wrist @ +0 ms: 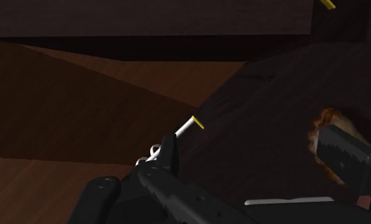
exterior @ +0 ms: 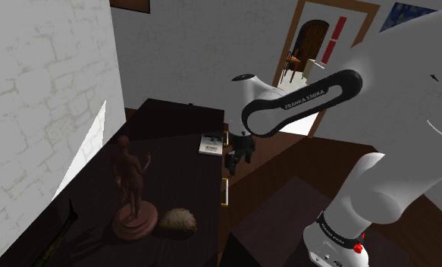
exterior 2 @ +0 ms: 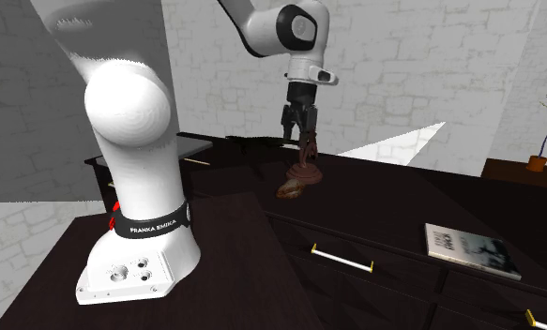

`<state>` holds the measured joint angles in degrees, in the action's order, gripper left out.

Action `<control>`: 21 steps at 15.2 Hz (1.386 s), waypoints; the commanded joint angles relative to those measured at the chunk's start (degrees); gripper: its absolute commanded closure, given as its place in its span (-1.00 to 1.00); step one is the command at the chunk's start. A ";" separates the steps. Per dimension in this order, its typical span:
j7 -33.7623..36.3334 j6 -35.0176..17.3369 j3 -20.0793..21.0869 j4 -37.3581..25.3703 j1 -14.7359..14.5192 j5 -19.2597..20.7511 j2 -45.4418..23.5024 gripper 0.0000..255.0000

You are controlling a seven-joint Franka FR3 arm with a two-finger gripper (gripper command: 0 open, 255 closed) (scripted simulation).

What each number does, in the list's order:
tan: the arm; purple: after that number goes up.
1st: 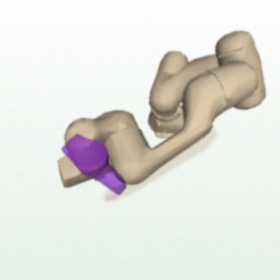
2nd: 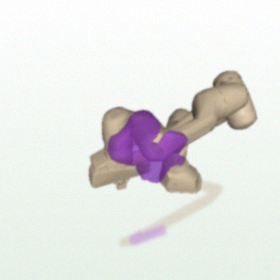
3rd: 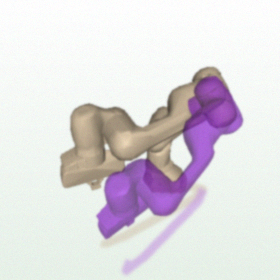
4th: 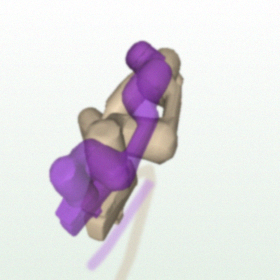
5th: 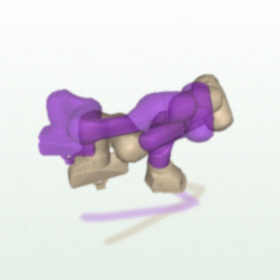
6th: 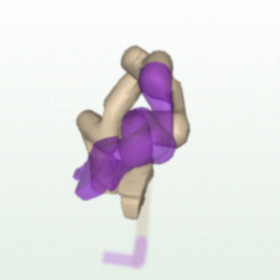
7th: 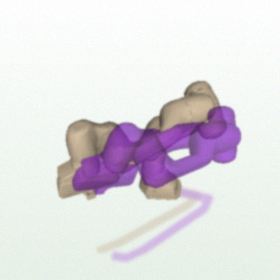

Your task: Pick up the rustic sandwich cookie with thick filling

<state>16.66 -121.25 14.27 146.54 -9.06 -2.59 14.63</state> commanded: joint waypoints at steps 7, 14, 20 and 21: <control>4.86 -11.05 4.10 -5.61 -2.58 2.73 -17.19 -1.00; 9.95 -17.73 4.71 -13.80 -6.46 8.53 -33.01 -1.00; 13.02 -20.76 3.56 -23.08 -11.37 12.74 -45.87 -1.00; 13.16 -21.28 3.29 -23.27 -11.57 13.00 -46.60 -1.00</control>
<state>29.41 -142.20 17.75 124.41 -20.00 9.98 -30.50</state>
